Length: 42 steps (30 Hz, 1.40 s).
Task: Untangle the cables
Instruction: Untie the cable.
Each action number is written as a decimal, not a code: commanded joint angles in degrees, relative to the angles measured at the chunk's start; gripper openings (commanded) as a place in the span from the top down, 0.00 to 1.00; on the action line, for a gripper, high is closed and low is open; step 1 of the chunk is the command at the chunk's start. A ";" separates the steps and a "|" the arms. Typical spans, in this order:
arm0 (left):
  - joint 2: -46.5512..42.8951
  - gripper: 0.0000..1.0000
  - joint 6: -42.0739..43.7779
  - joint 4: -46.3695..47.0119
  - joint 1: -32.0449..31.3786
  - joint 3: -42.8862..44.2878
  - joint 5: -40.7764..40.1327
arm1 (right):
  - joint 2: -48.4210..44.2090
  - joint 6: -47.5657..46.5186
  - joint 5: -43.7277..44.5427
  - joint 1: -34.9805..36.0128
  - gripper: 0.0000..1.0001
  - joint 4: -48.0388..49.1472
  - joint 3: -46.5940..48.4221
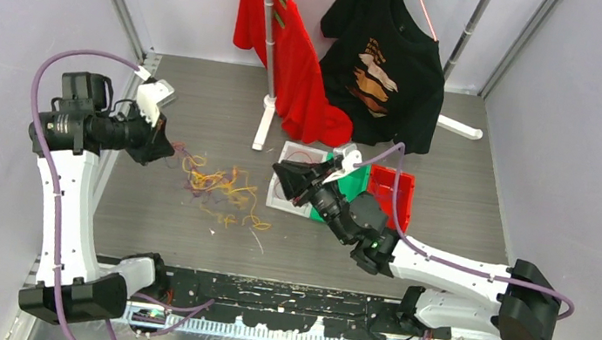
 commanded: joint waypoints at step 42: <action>2.67 1.00 11.08 -24.17 -2.24 12.80 29.27 | 33.57 -12.52 -17.76 3.16 0.84 2.09 34.09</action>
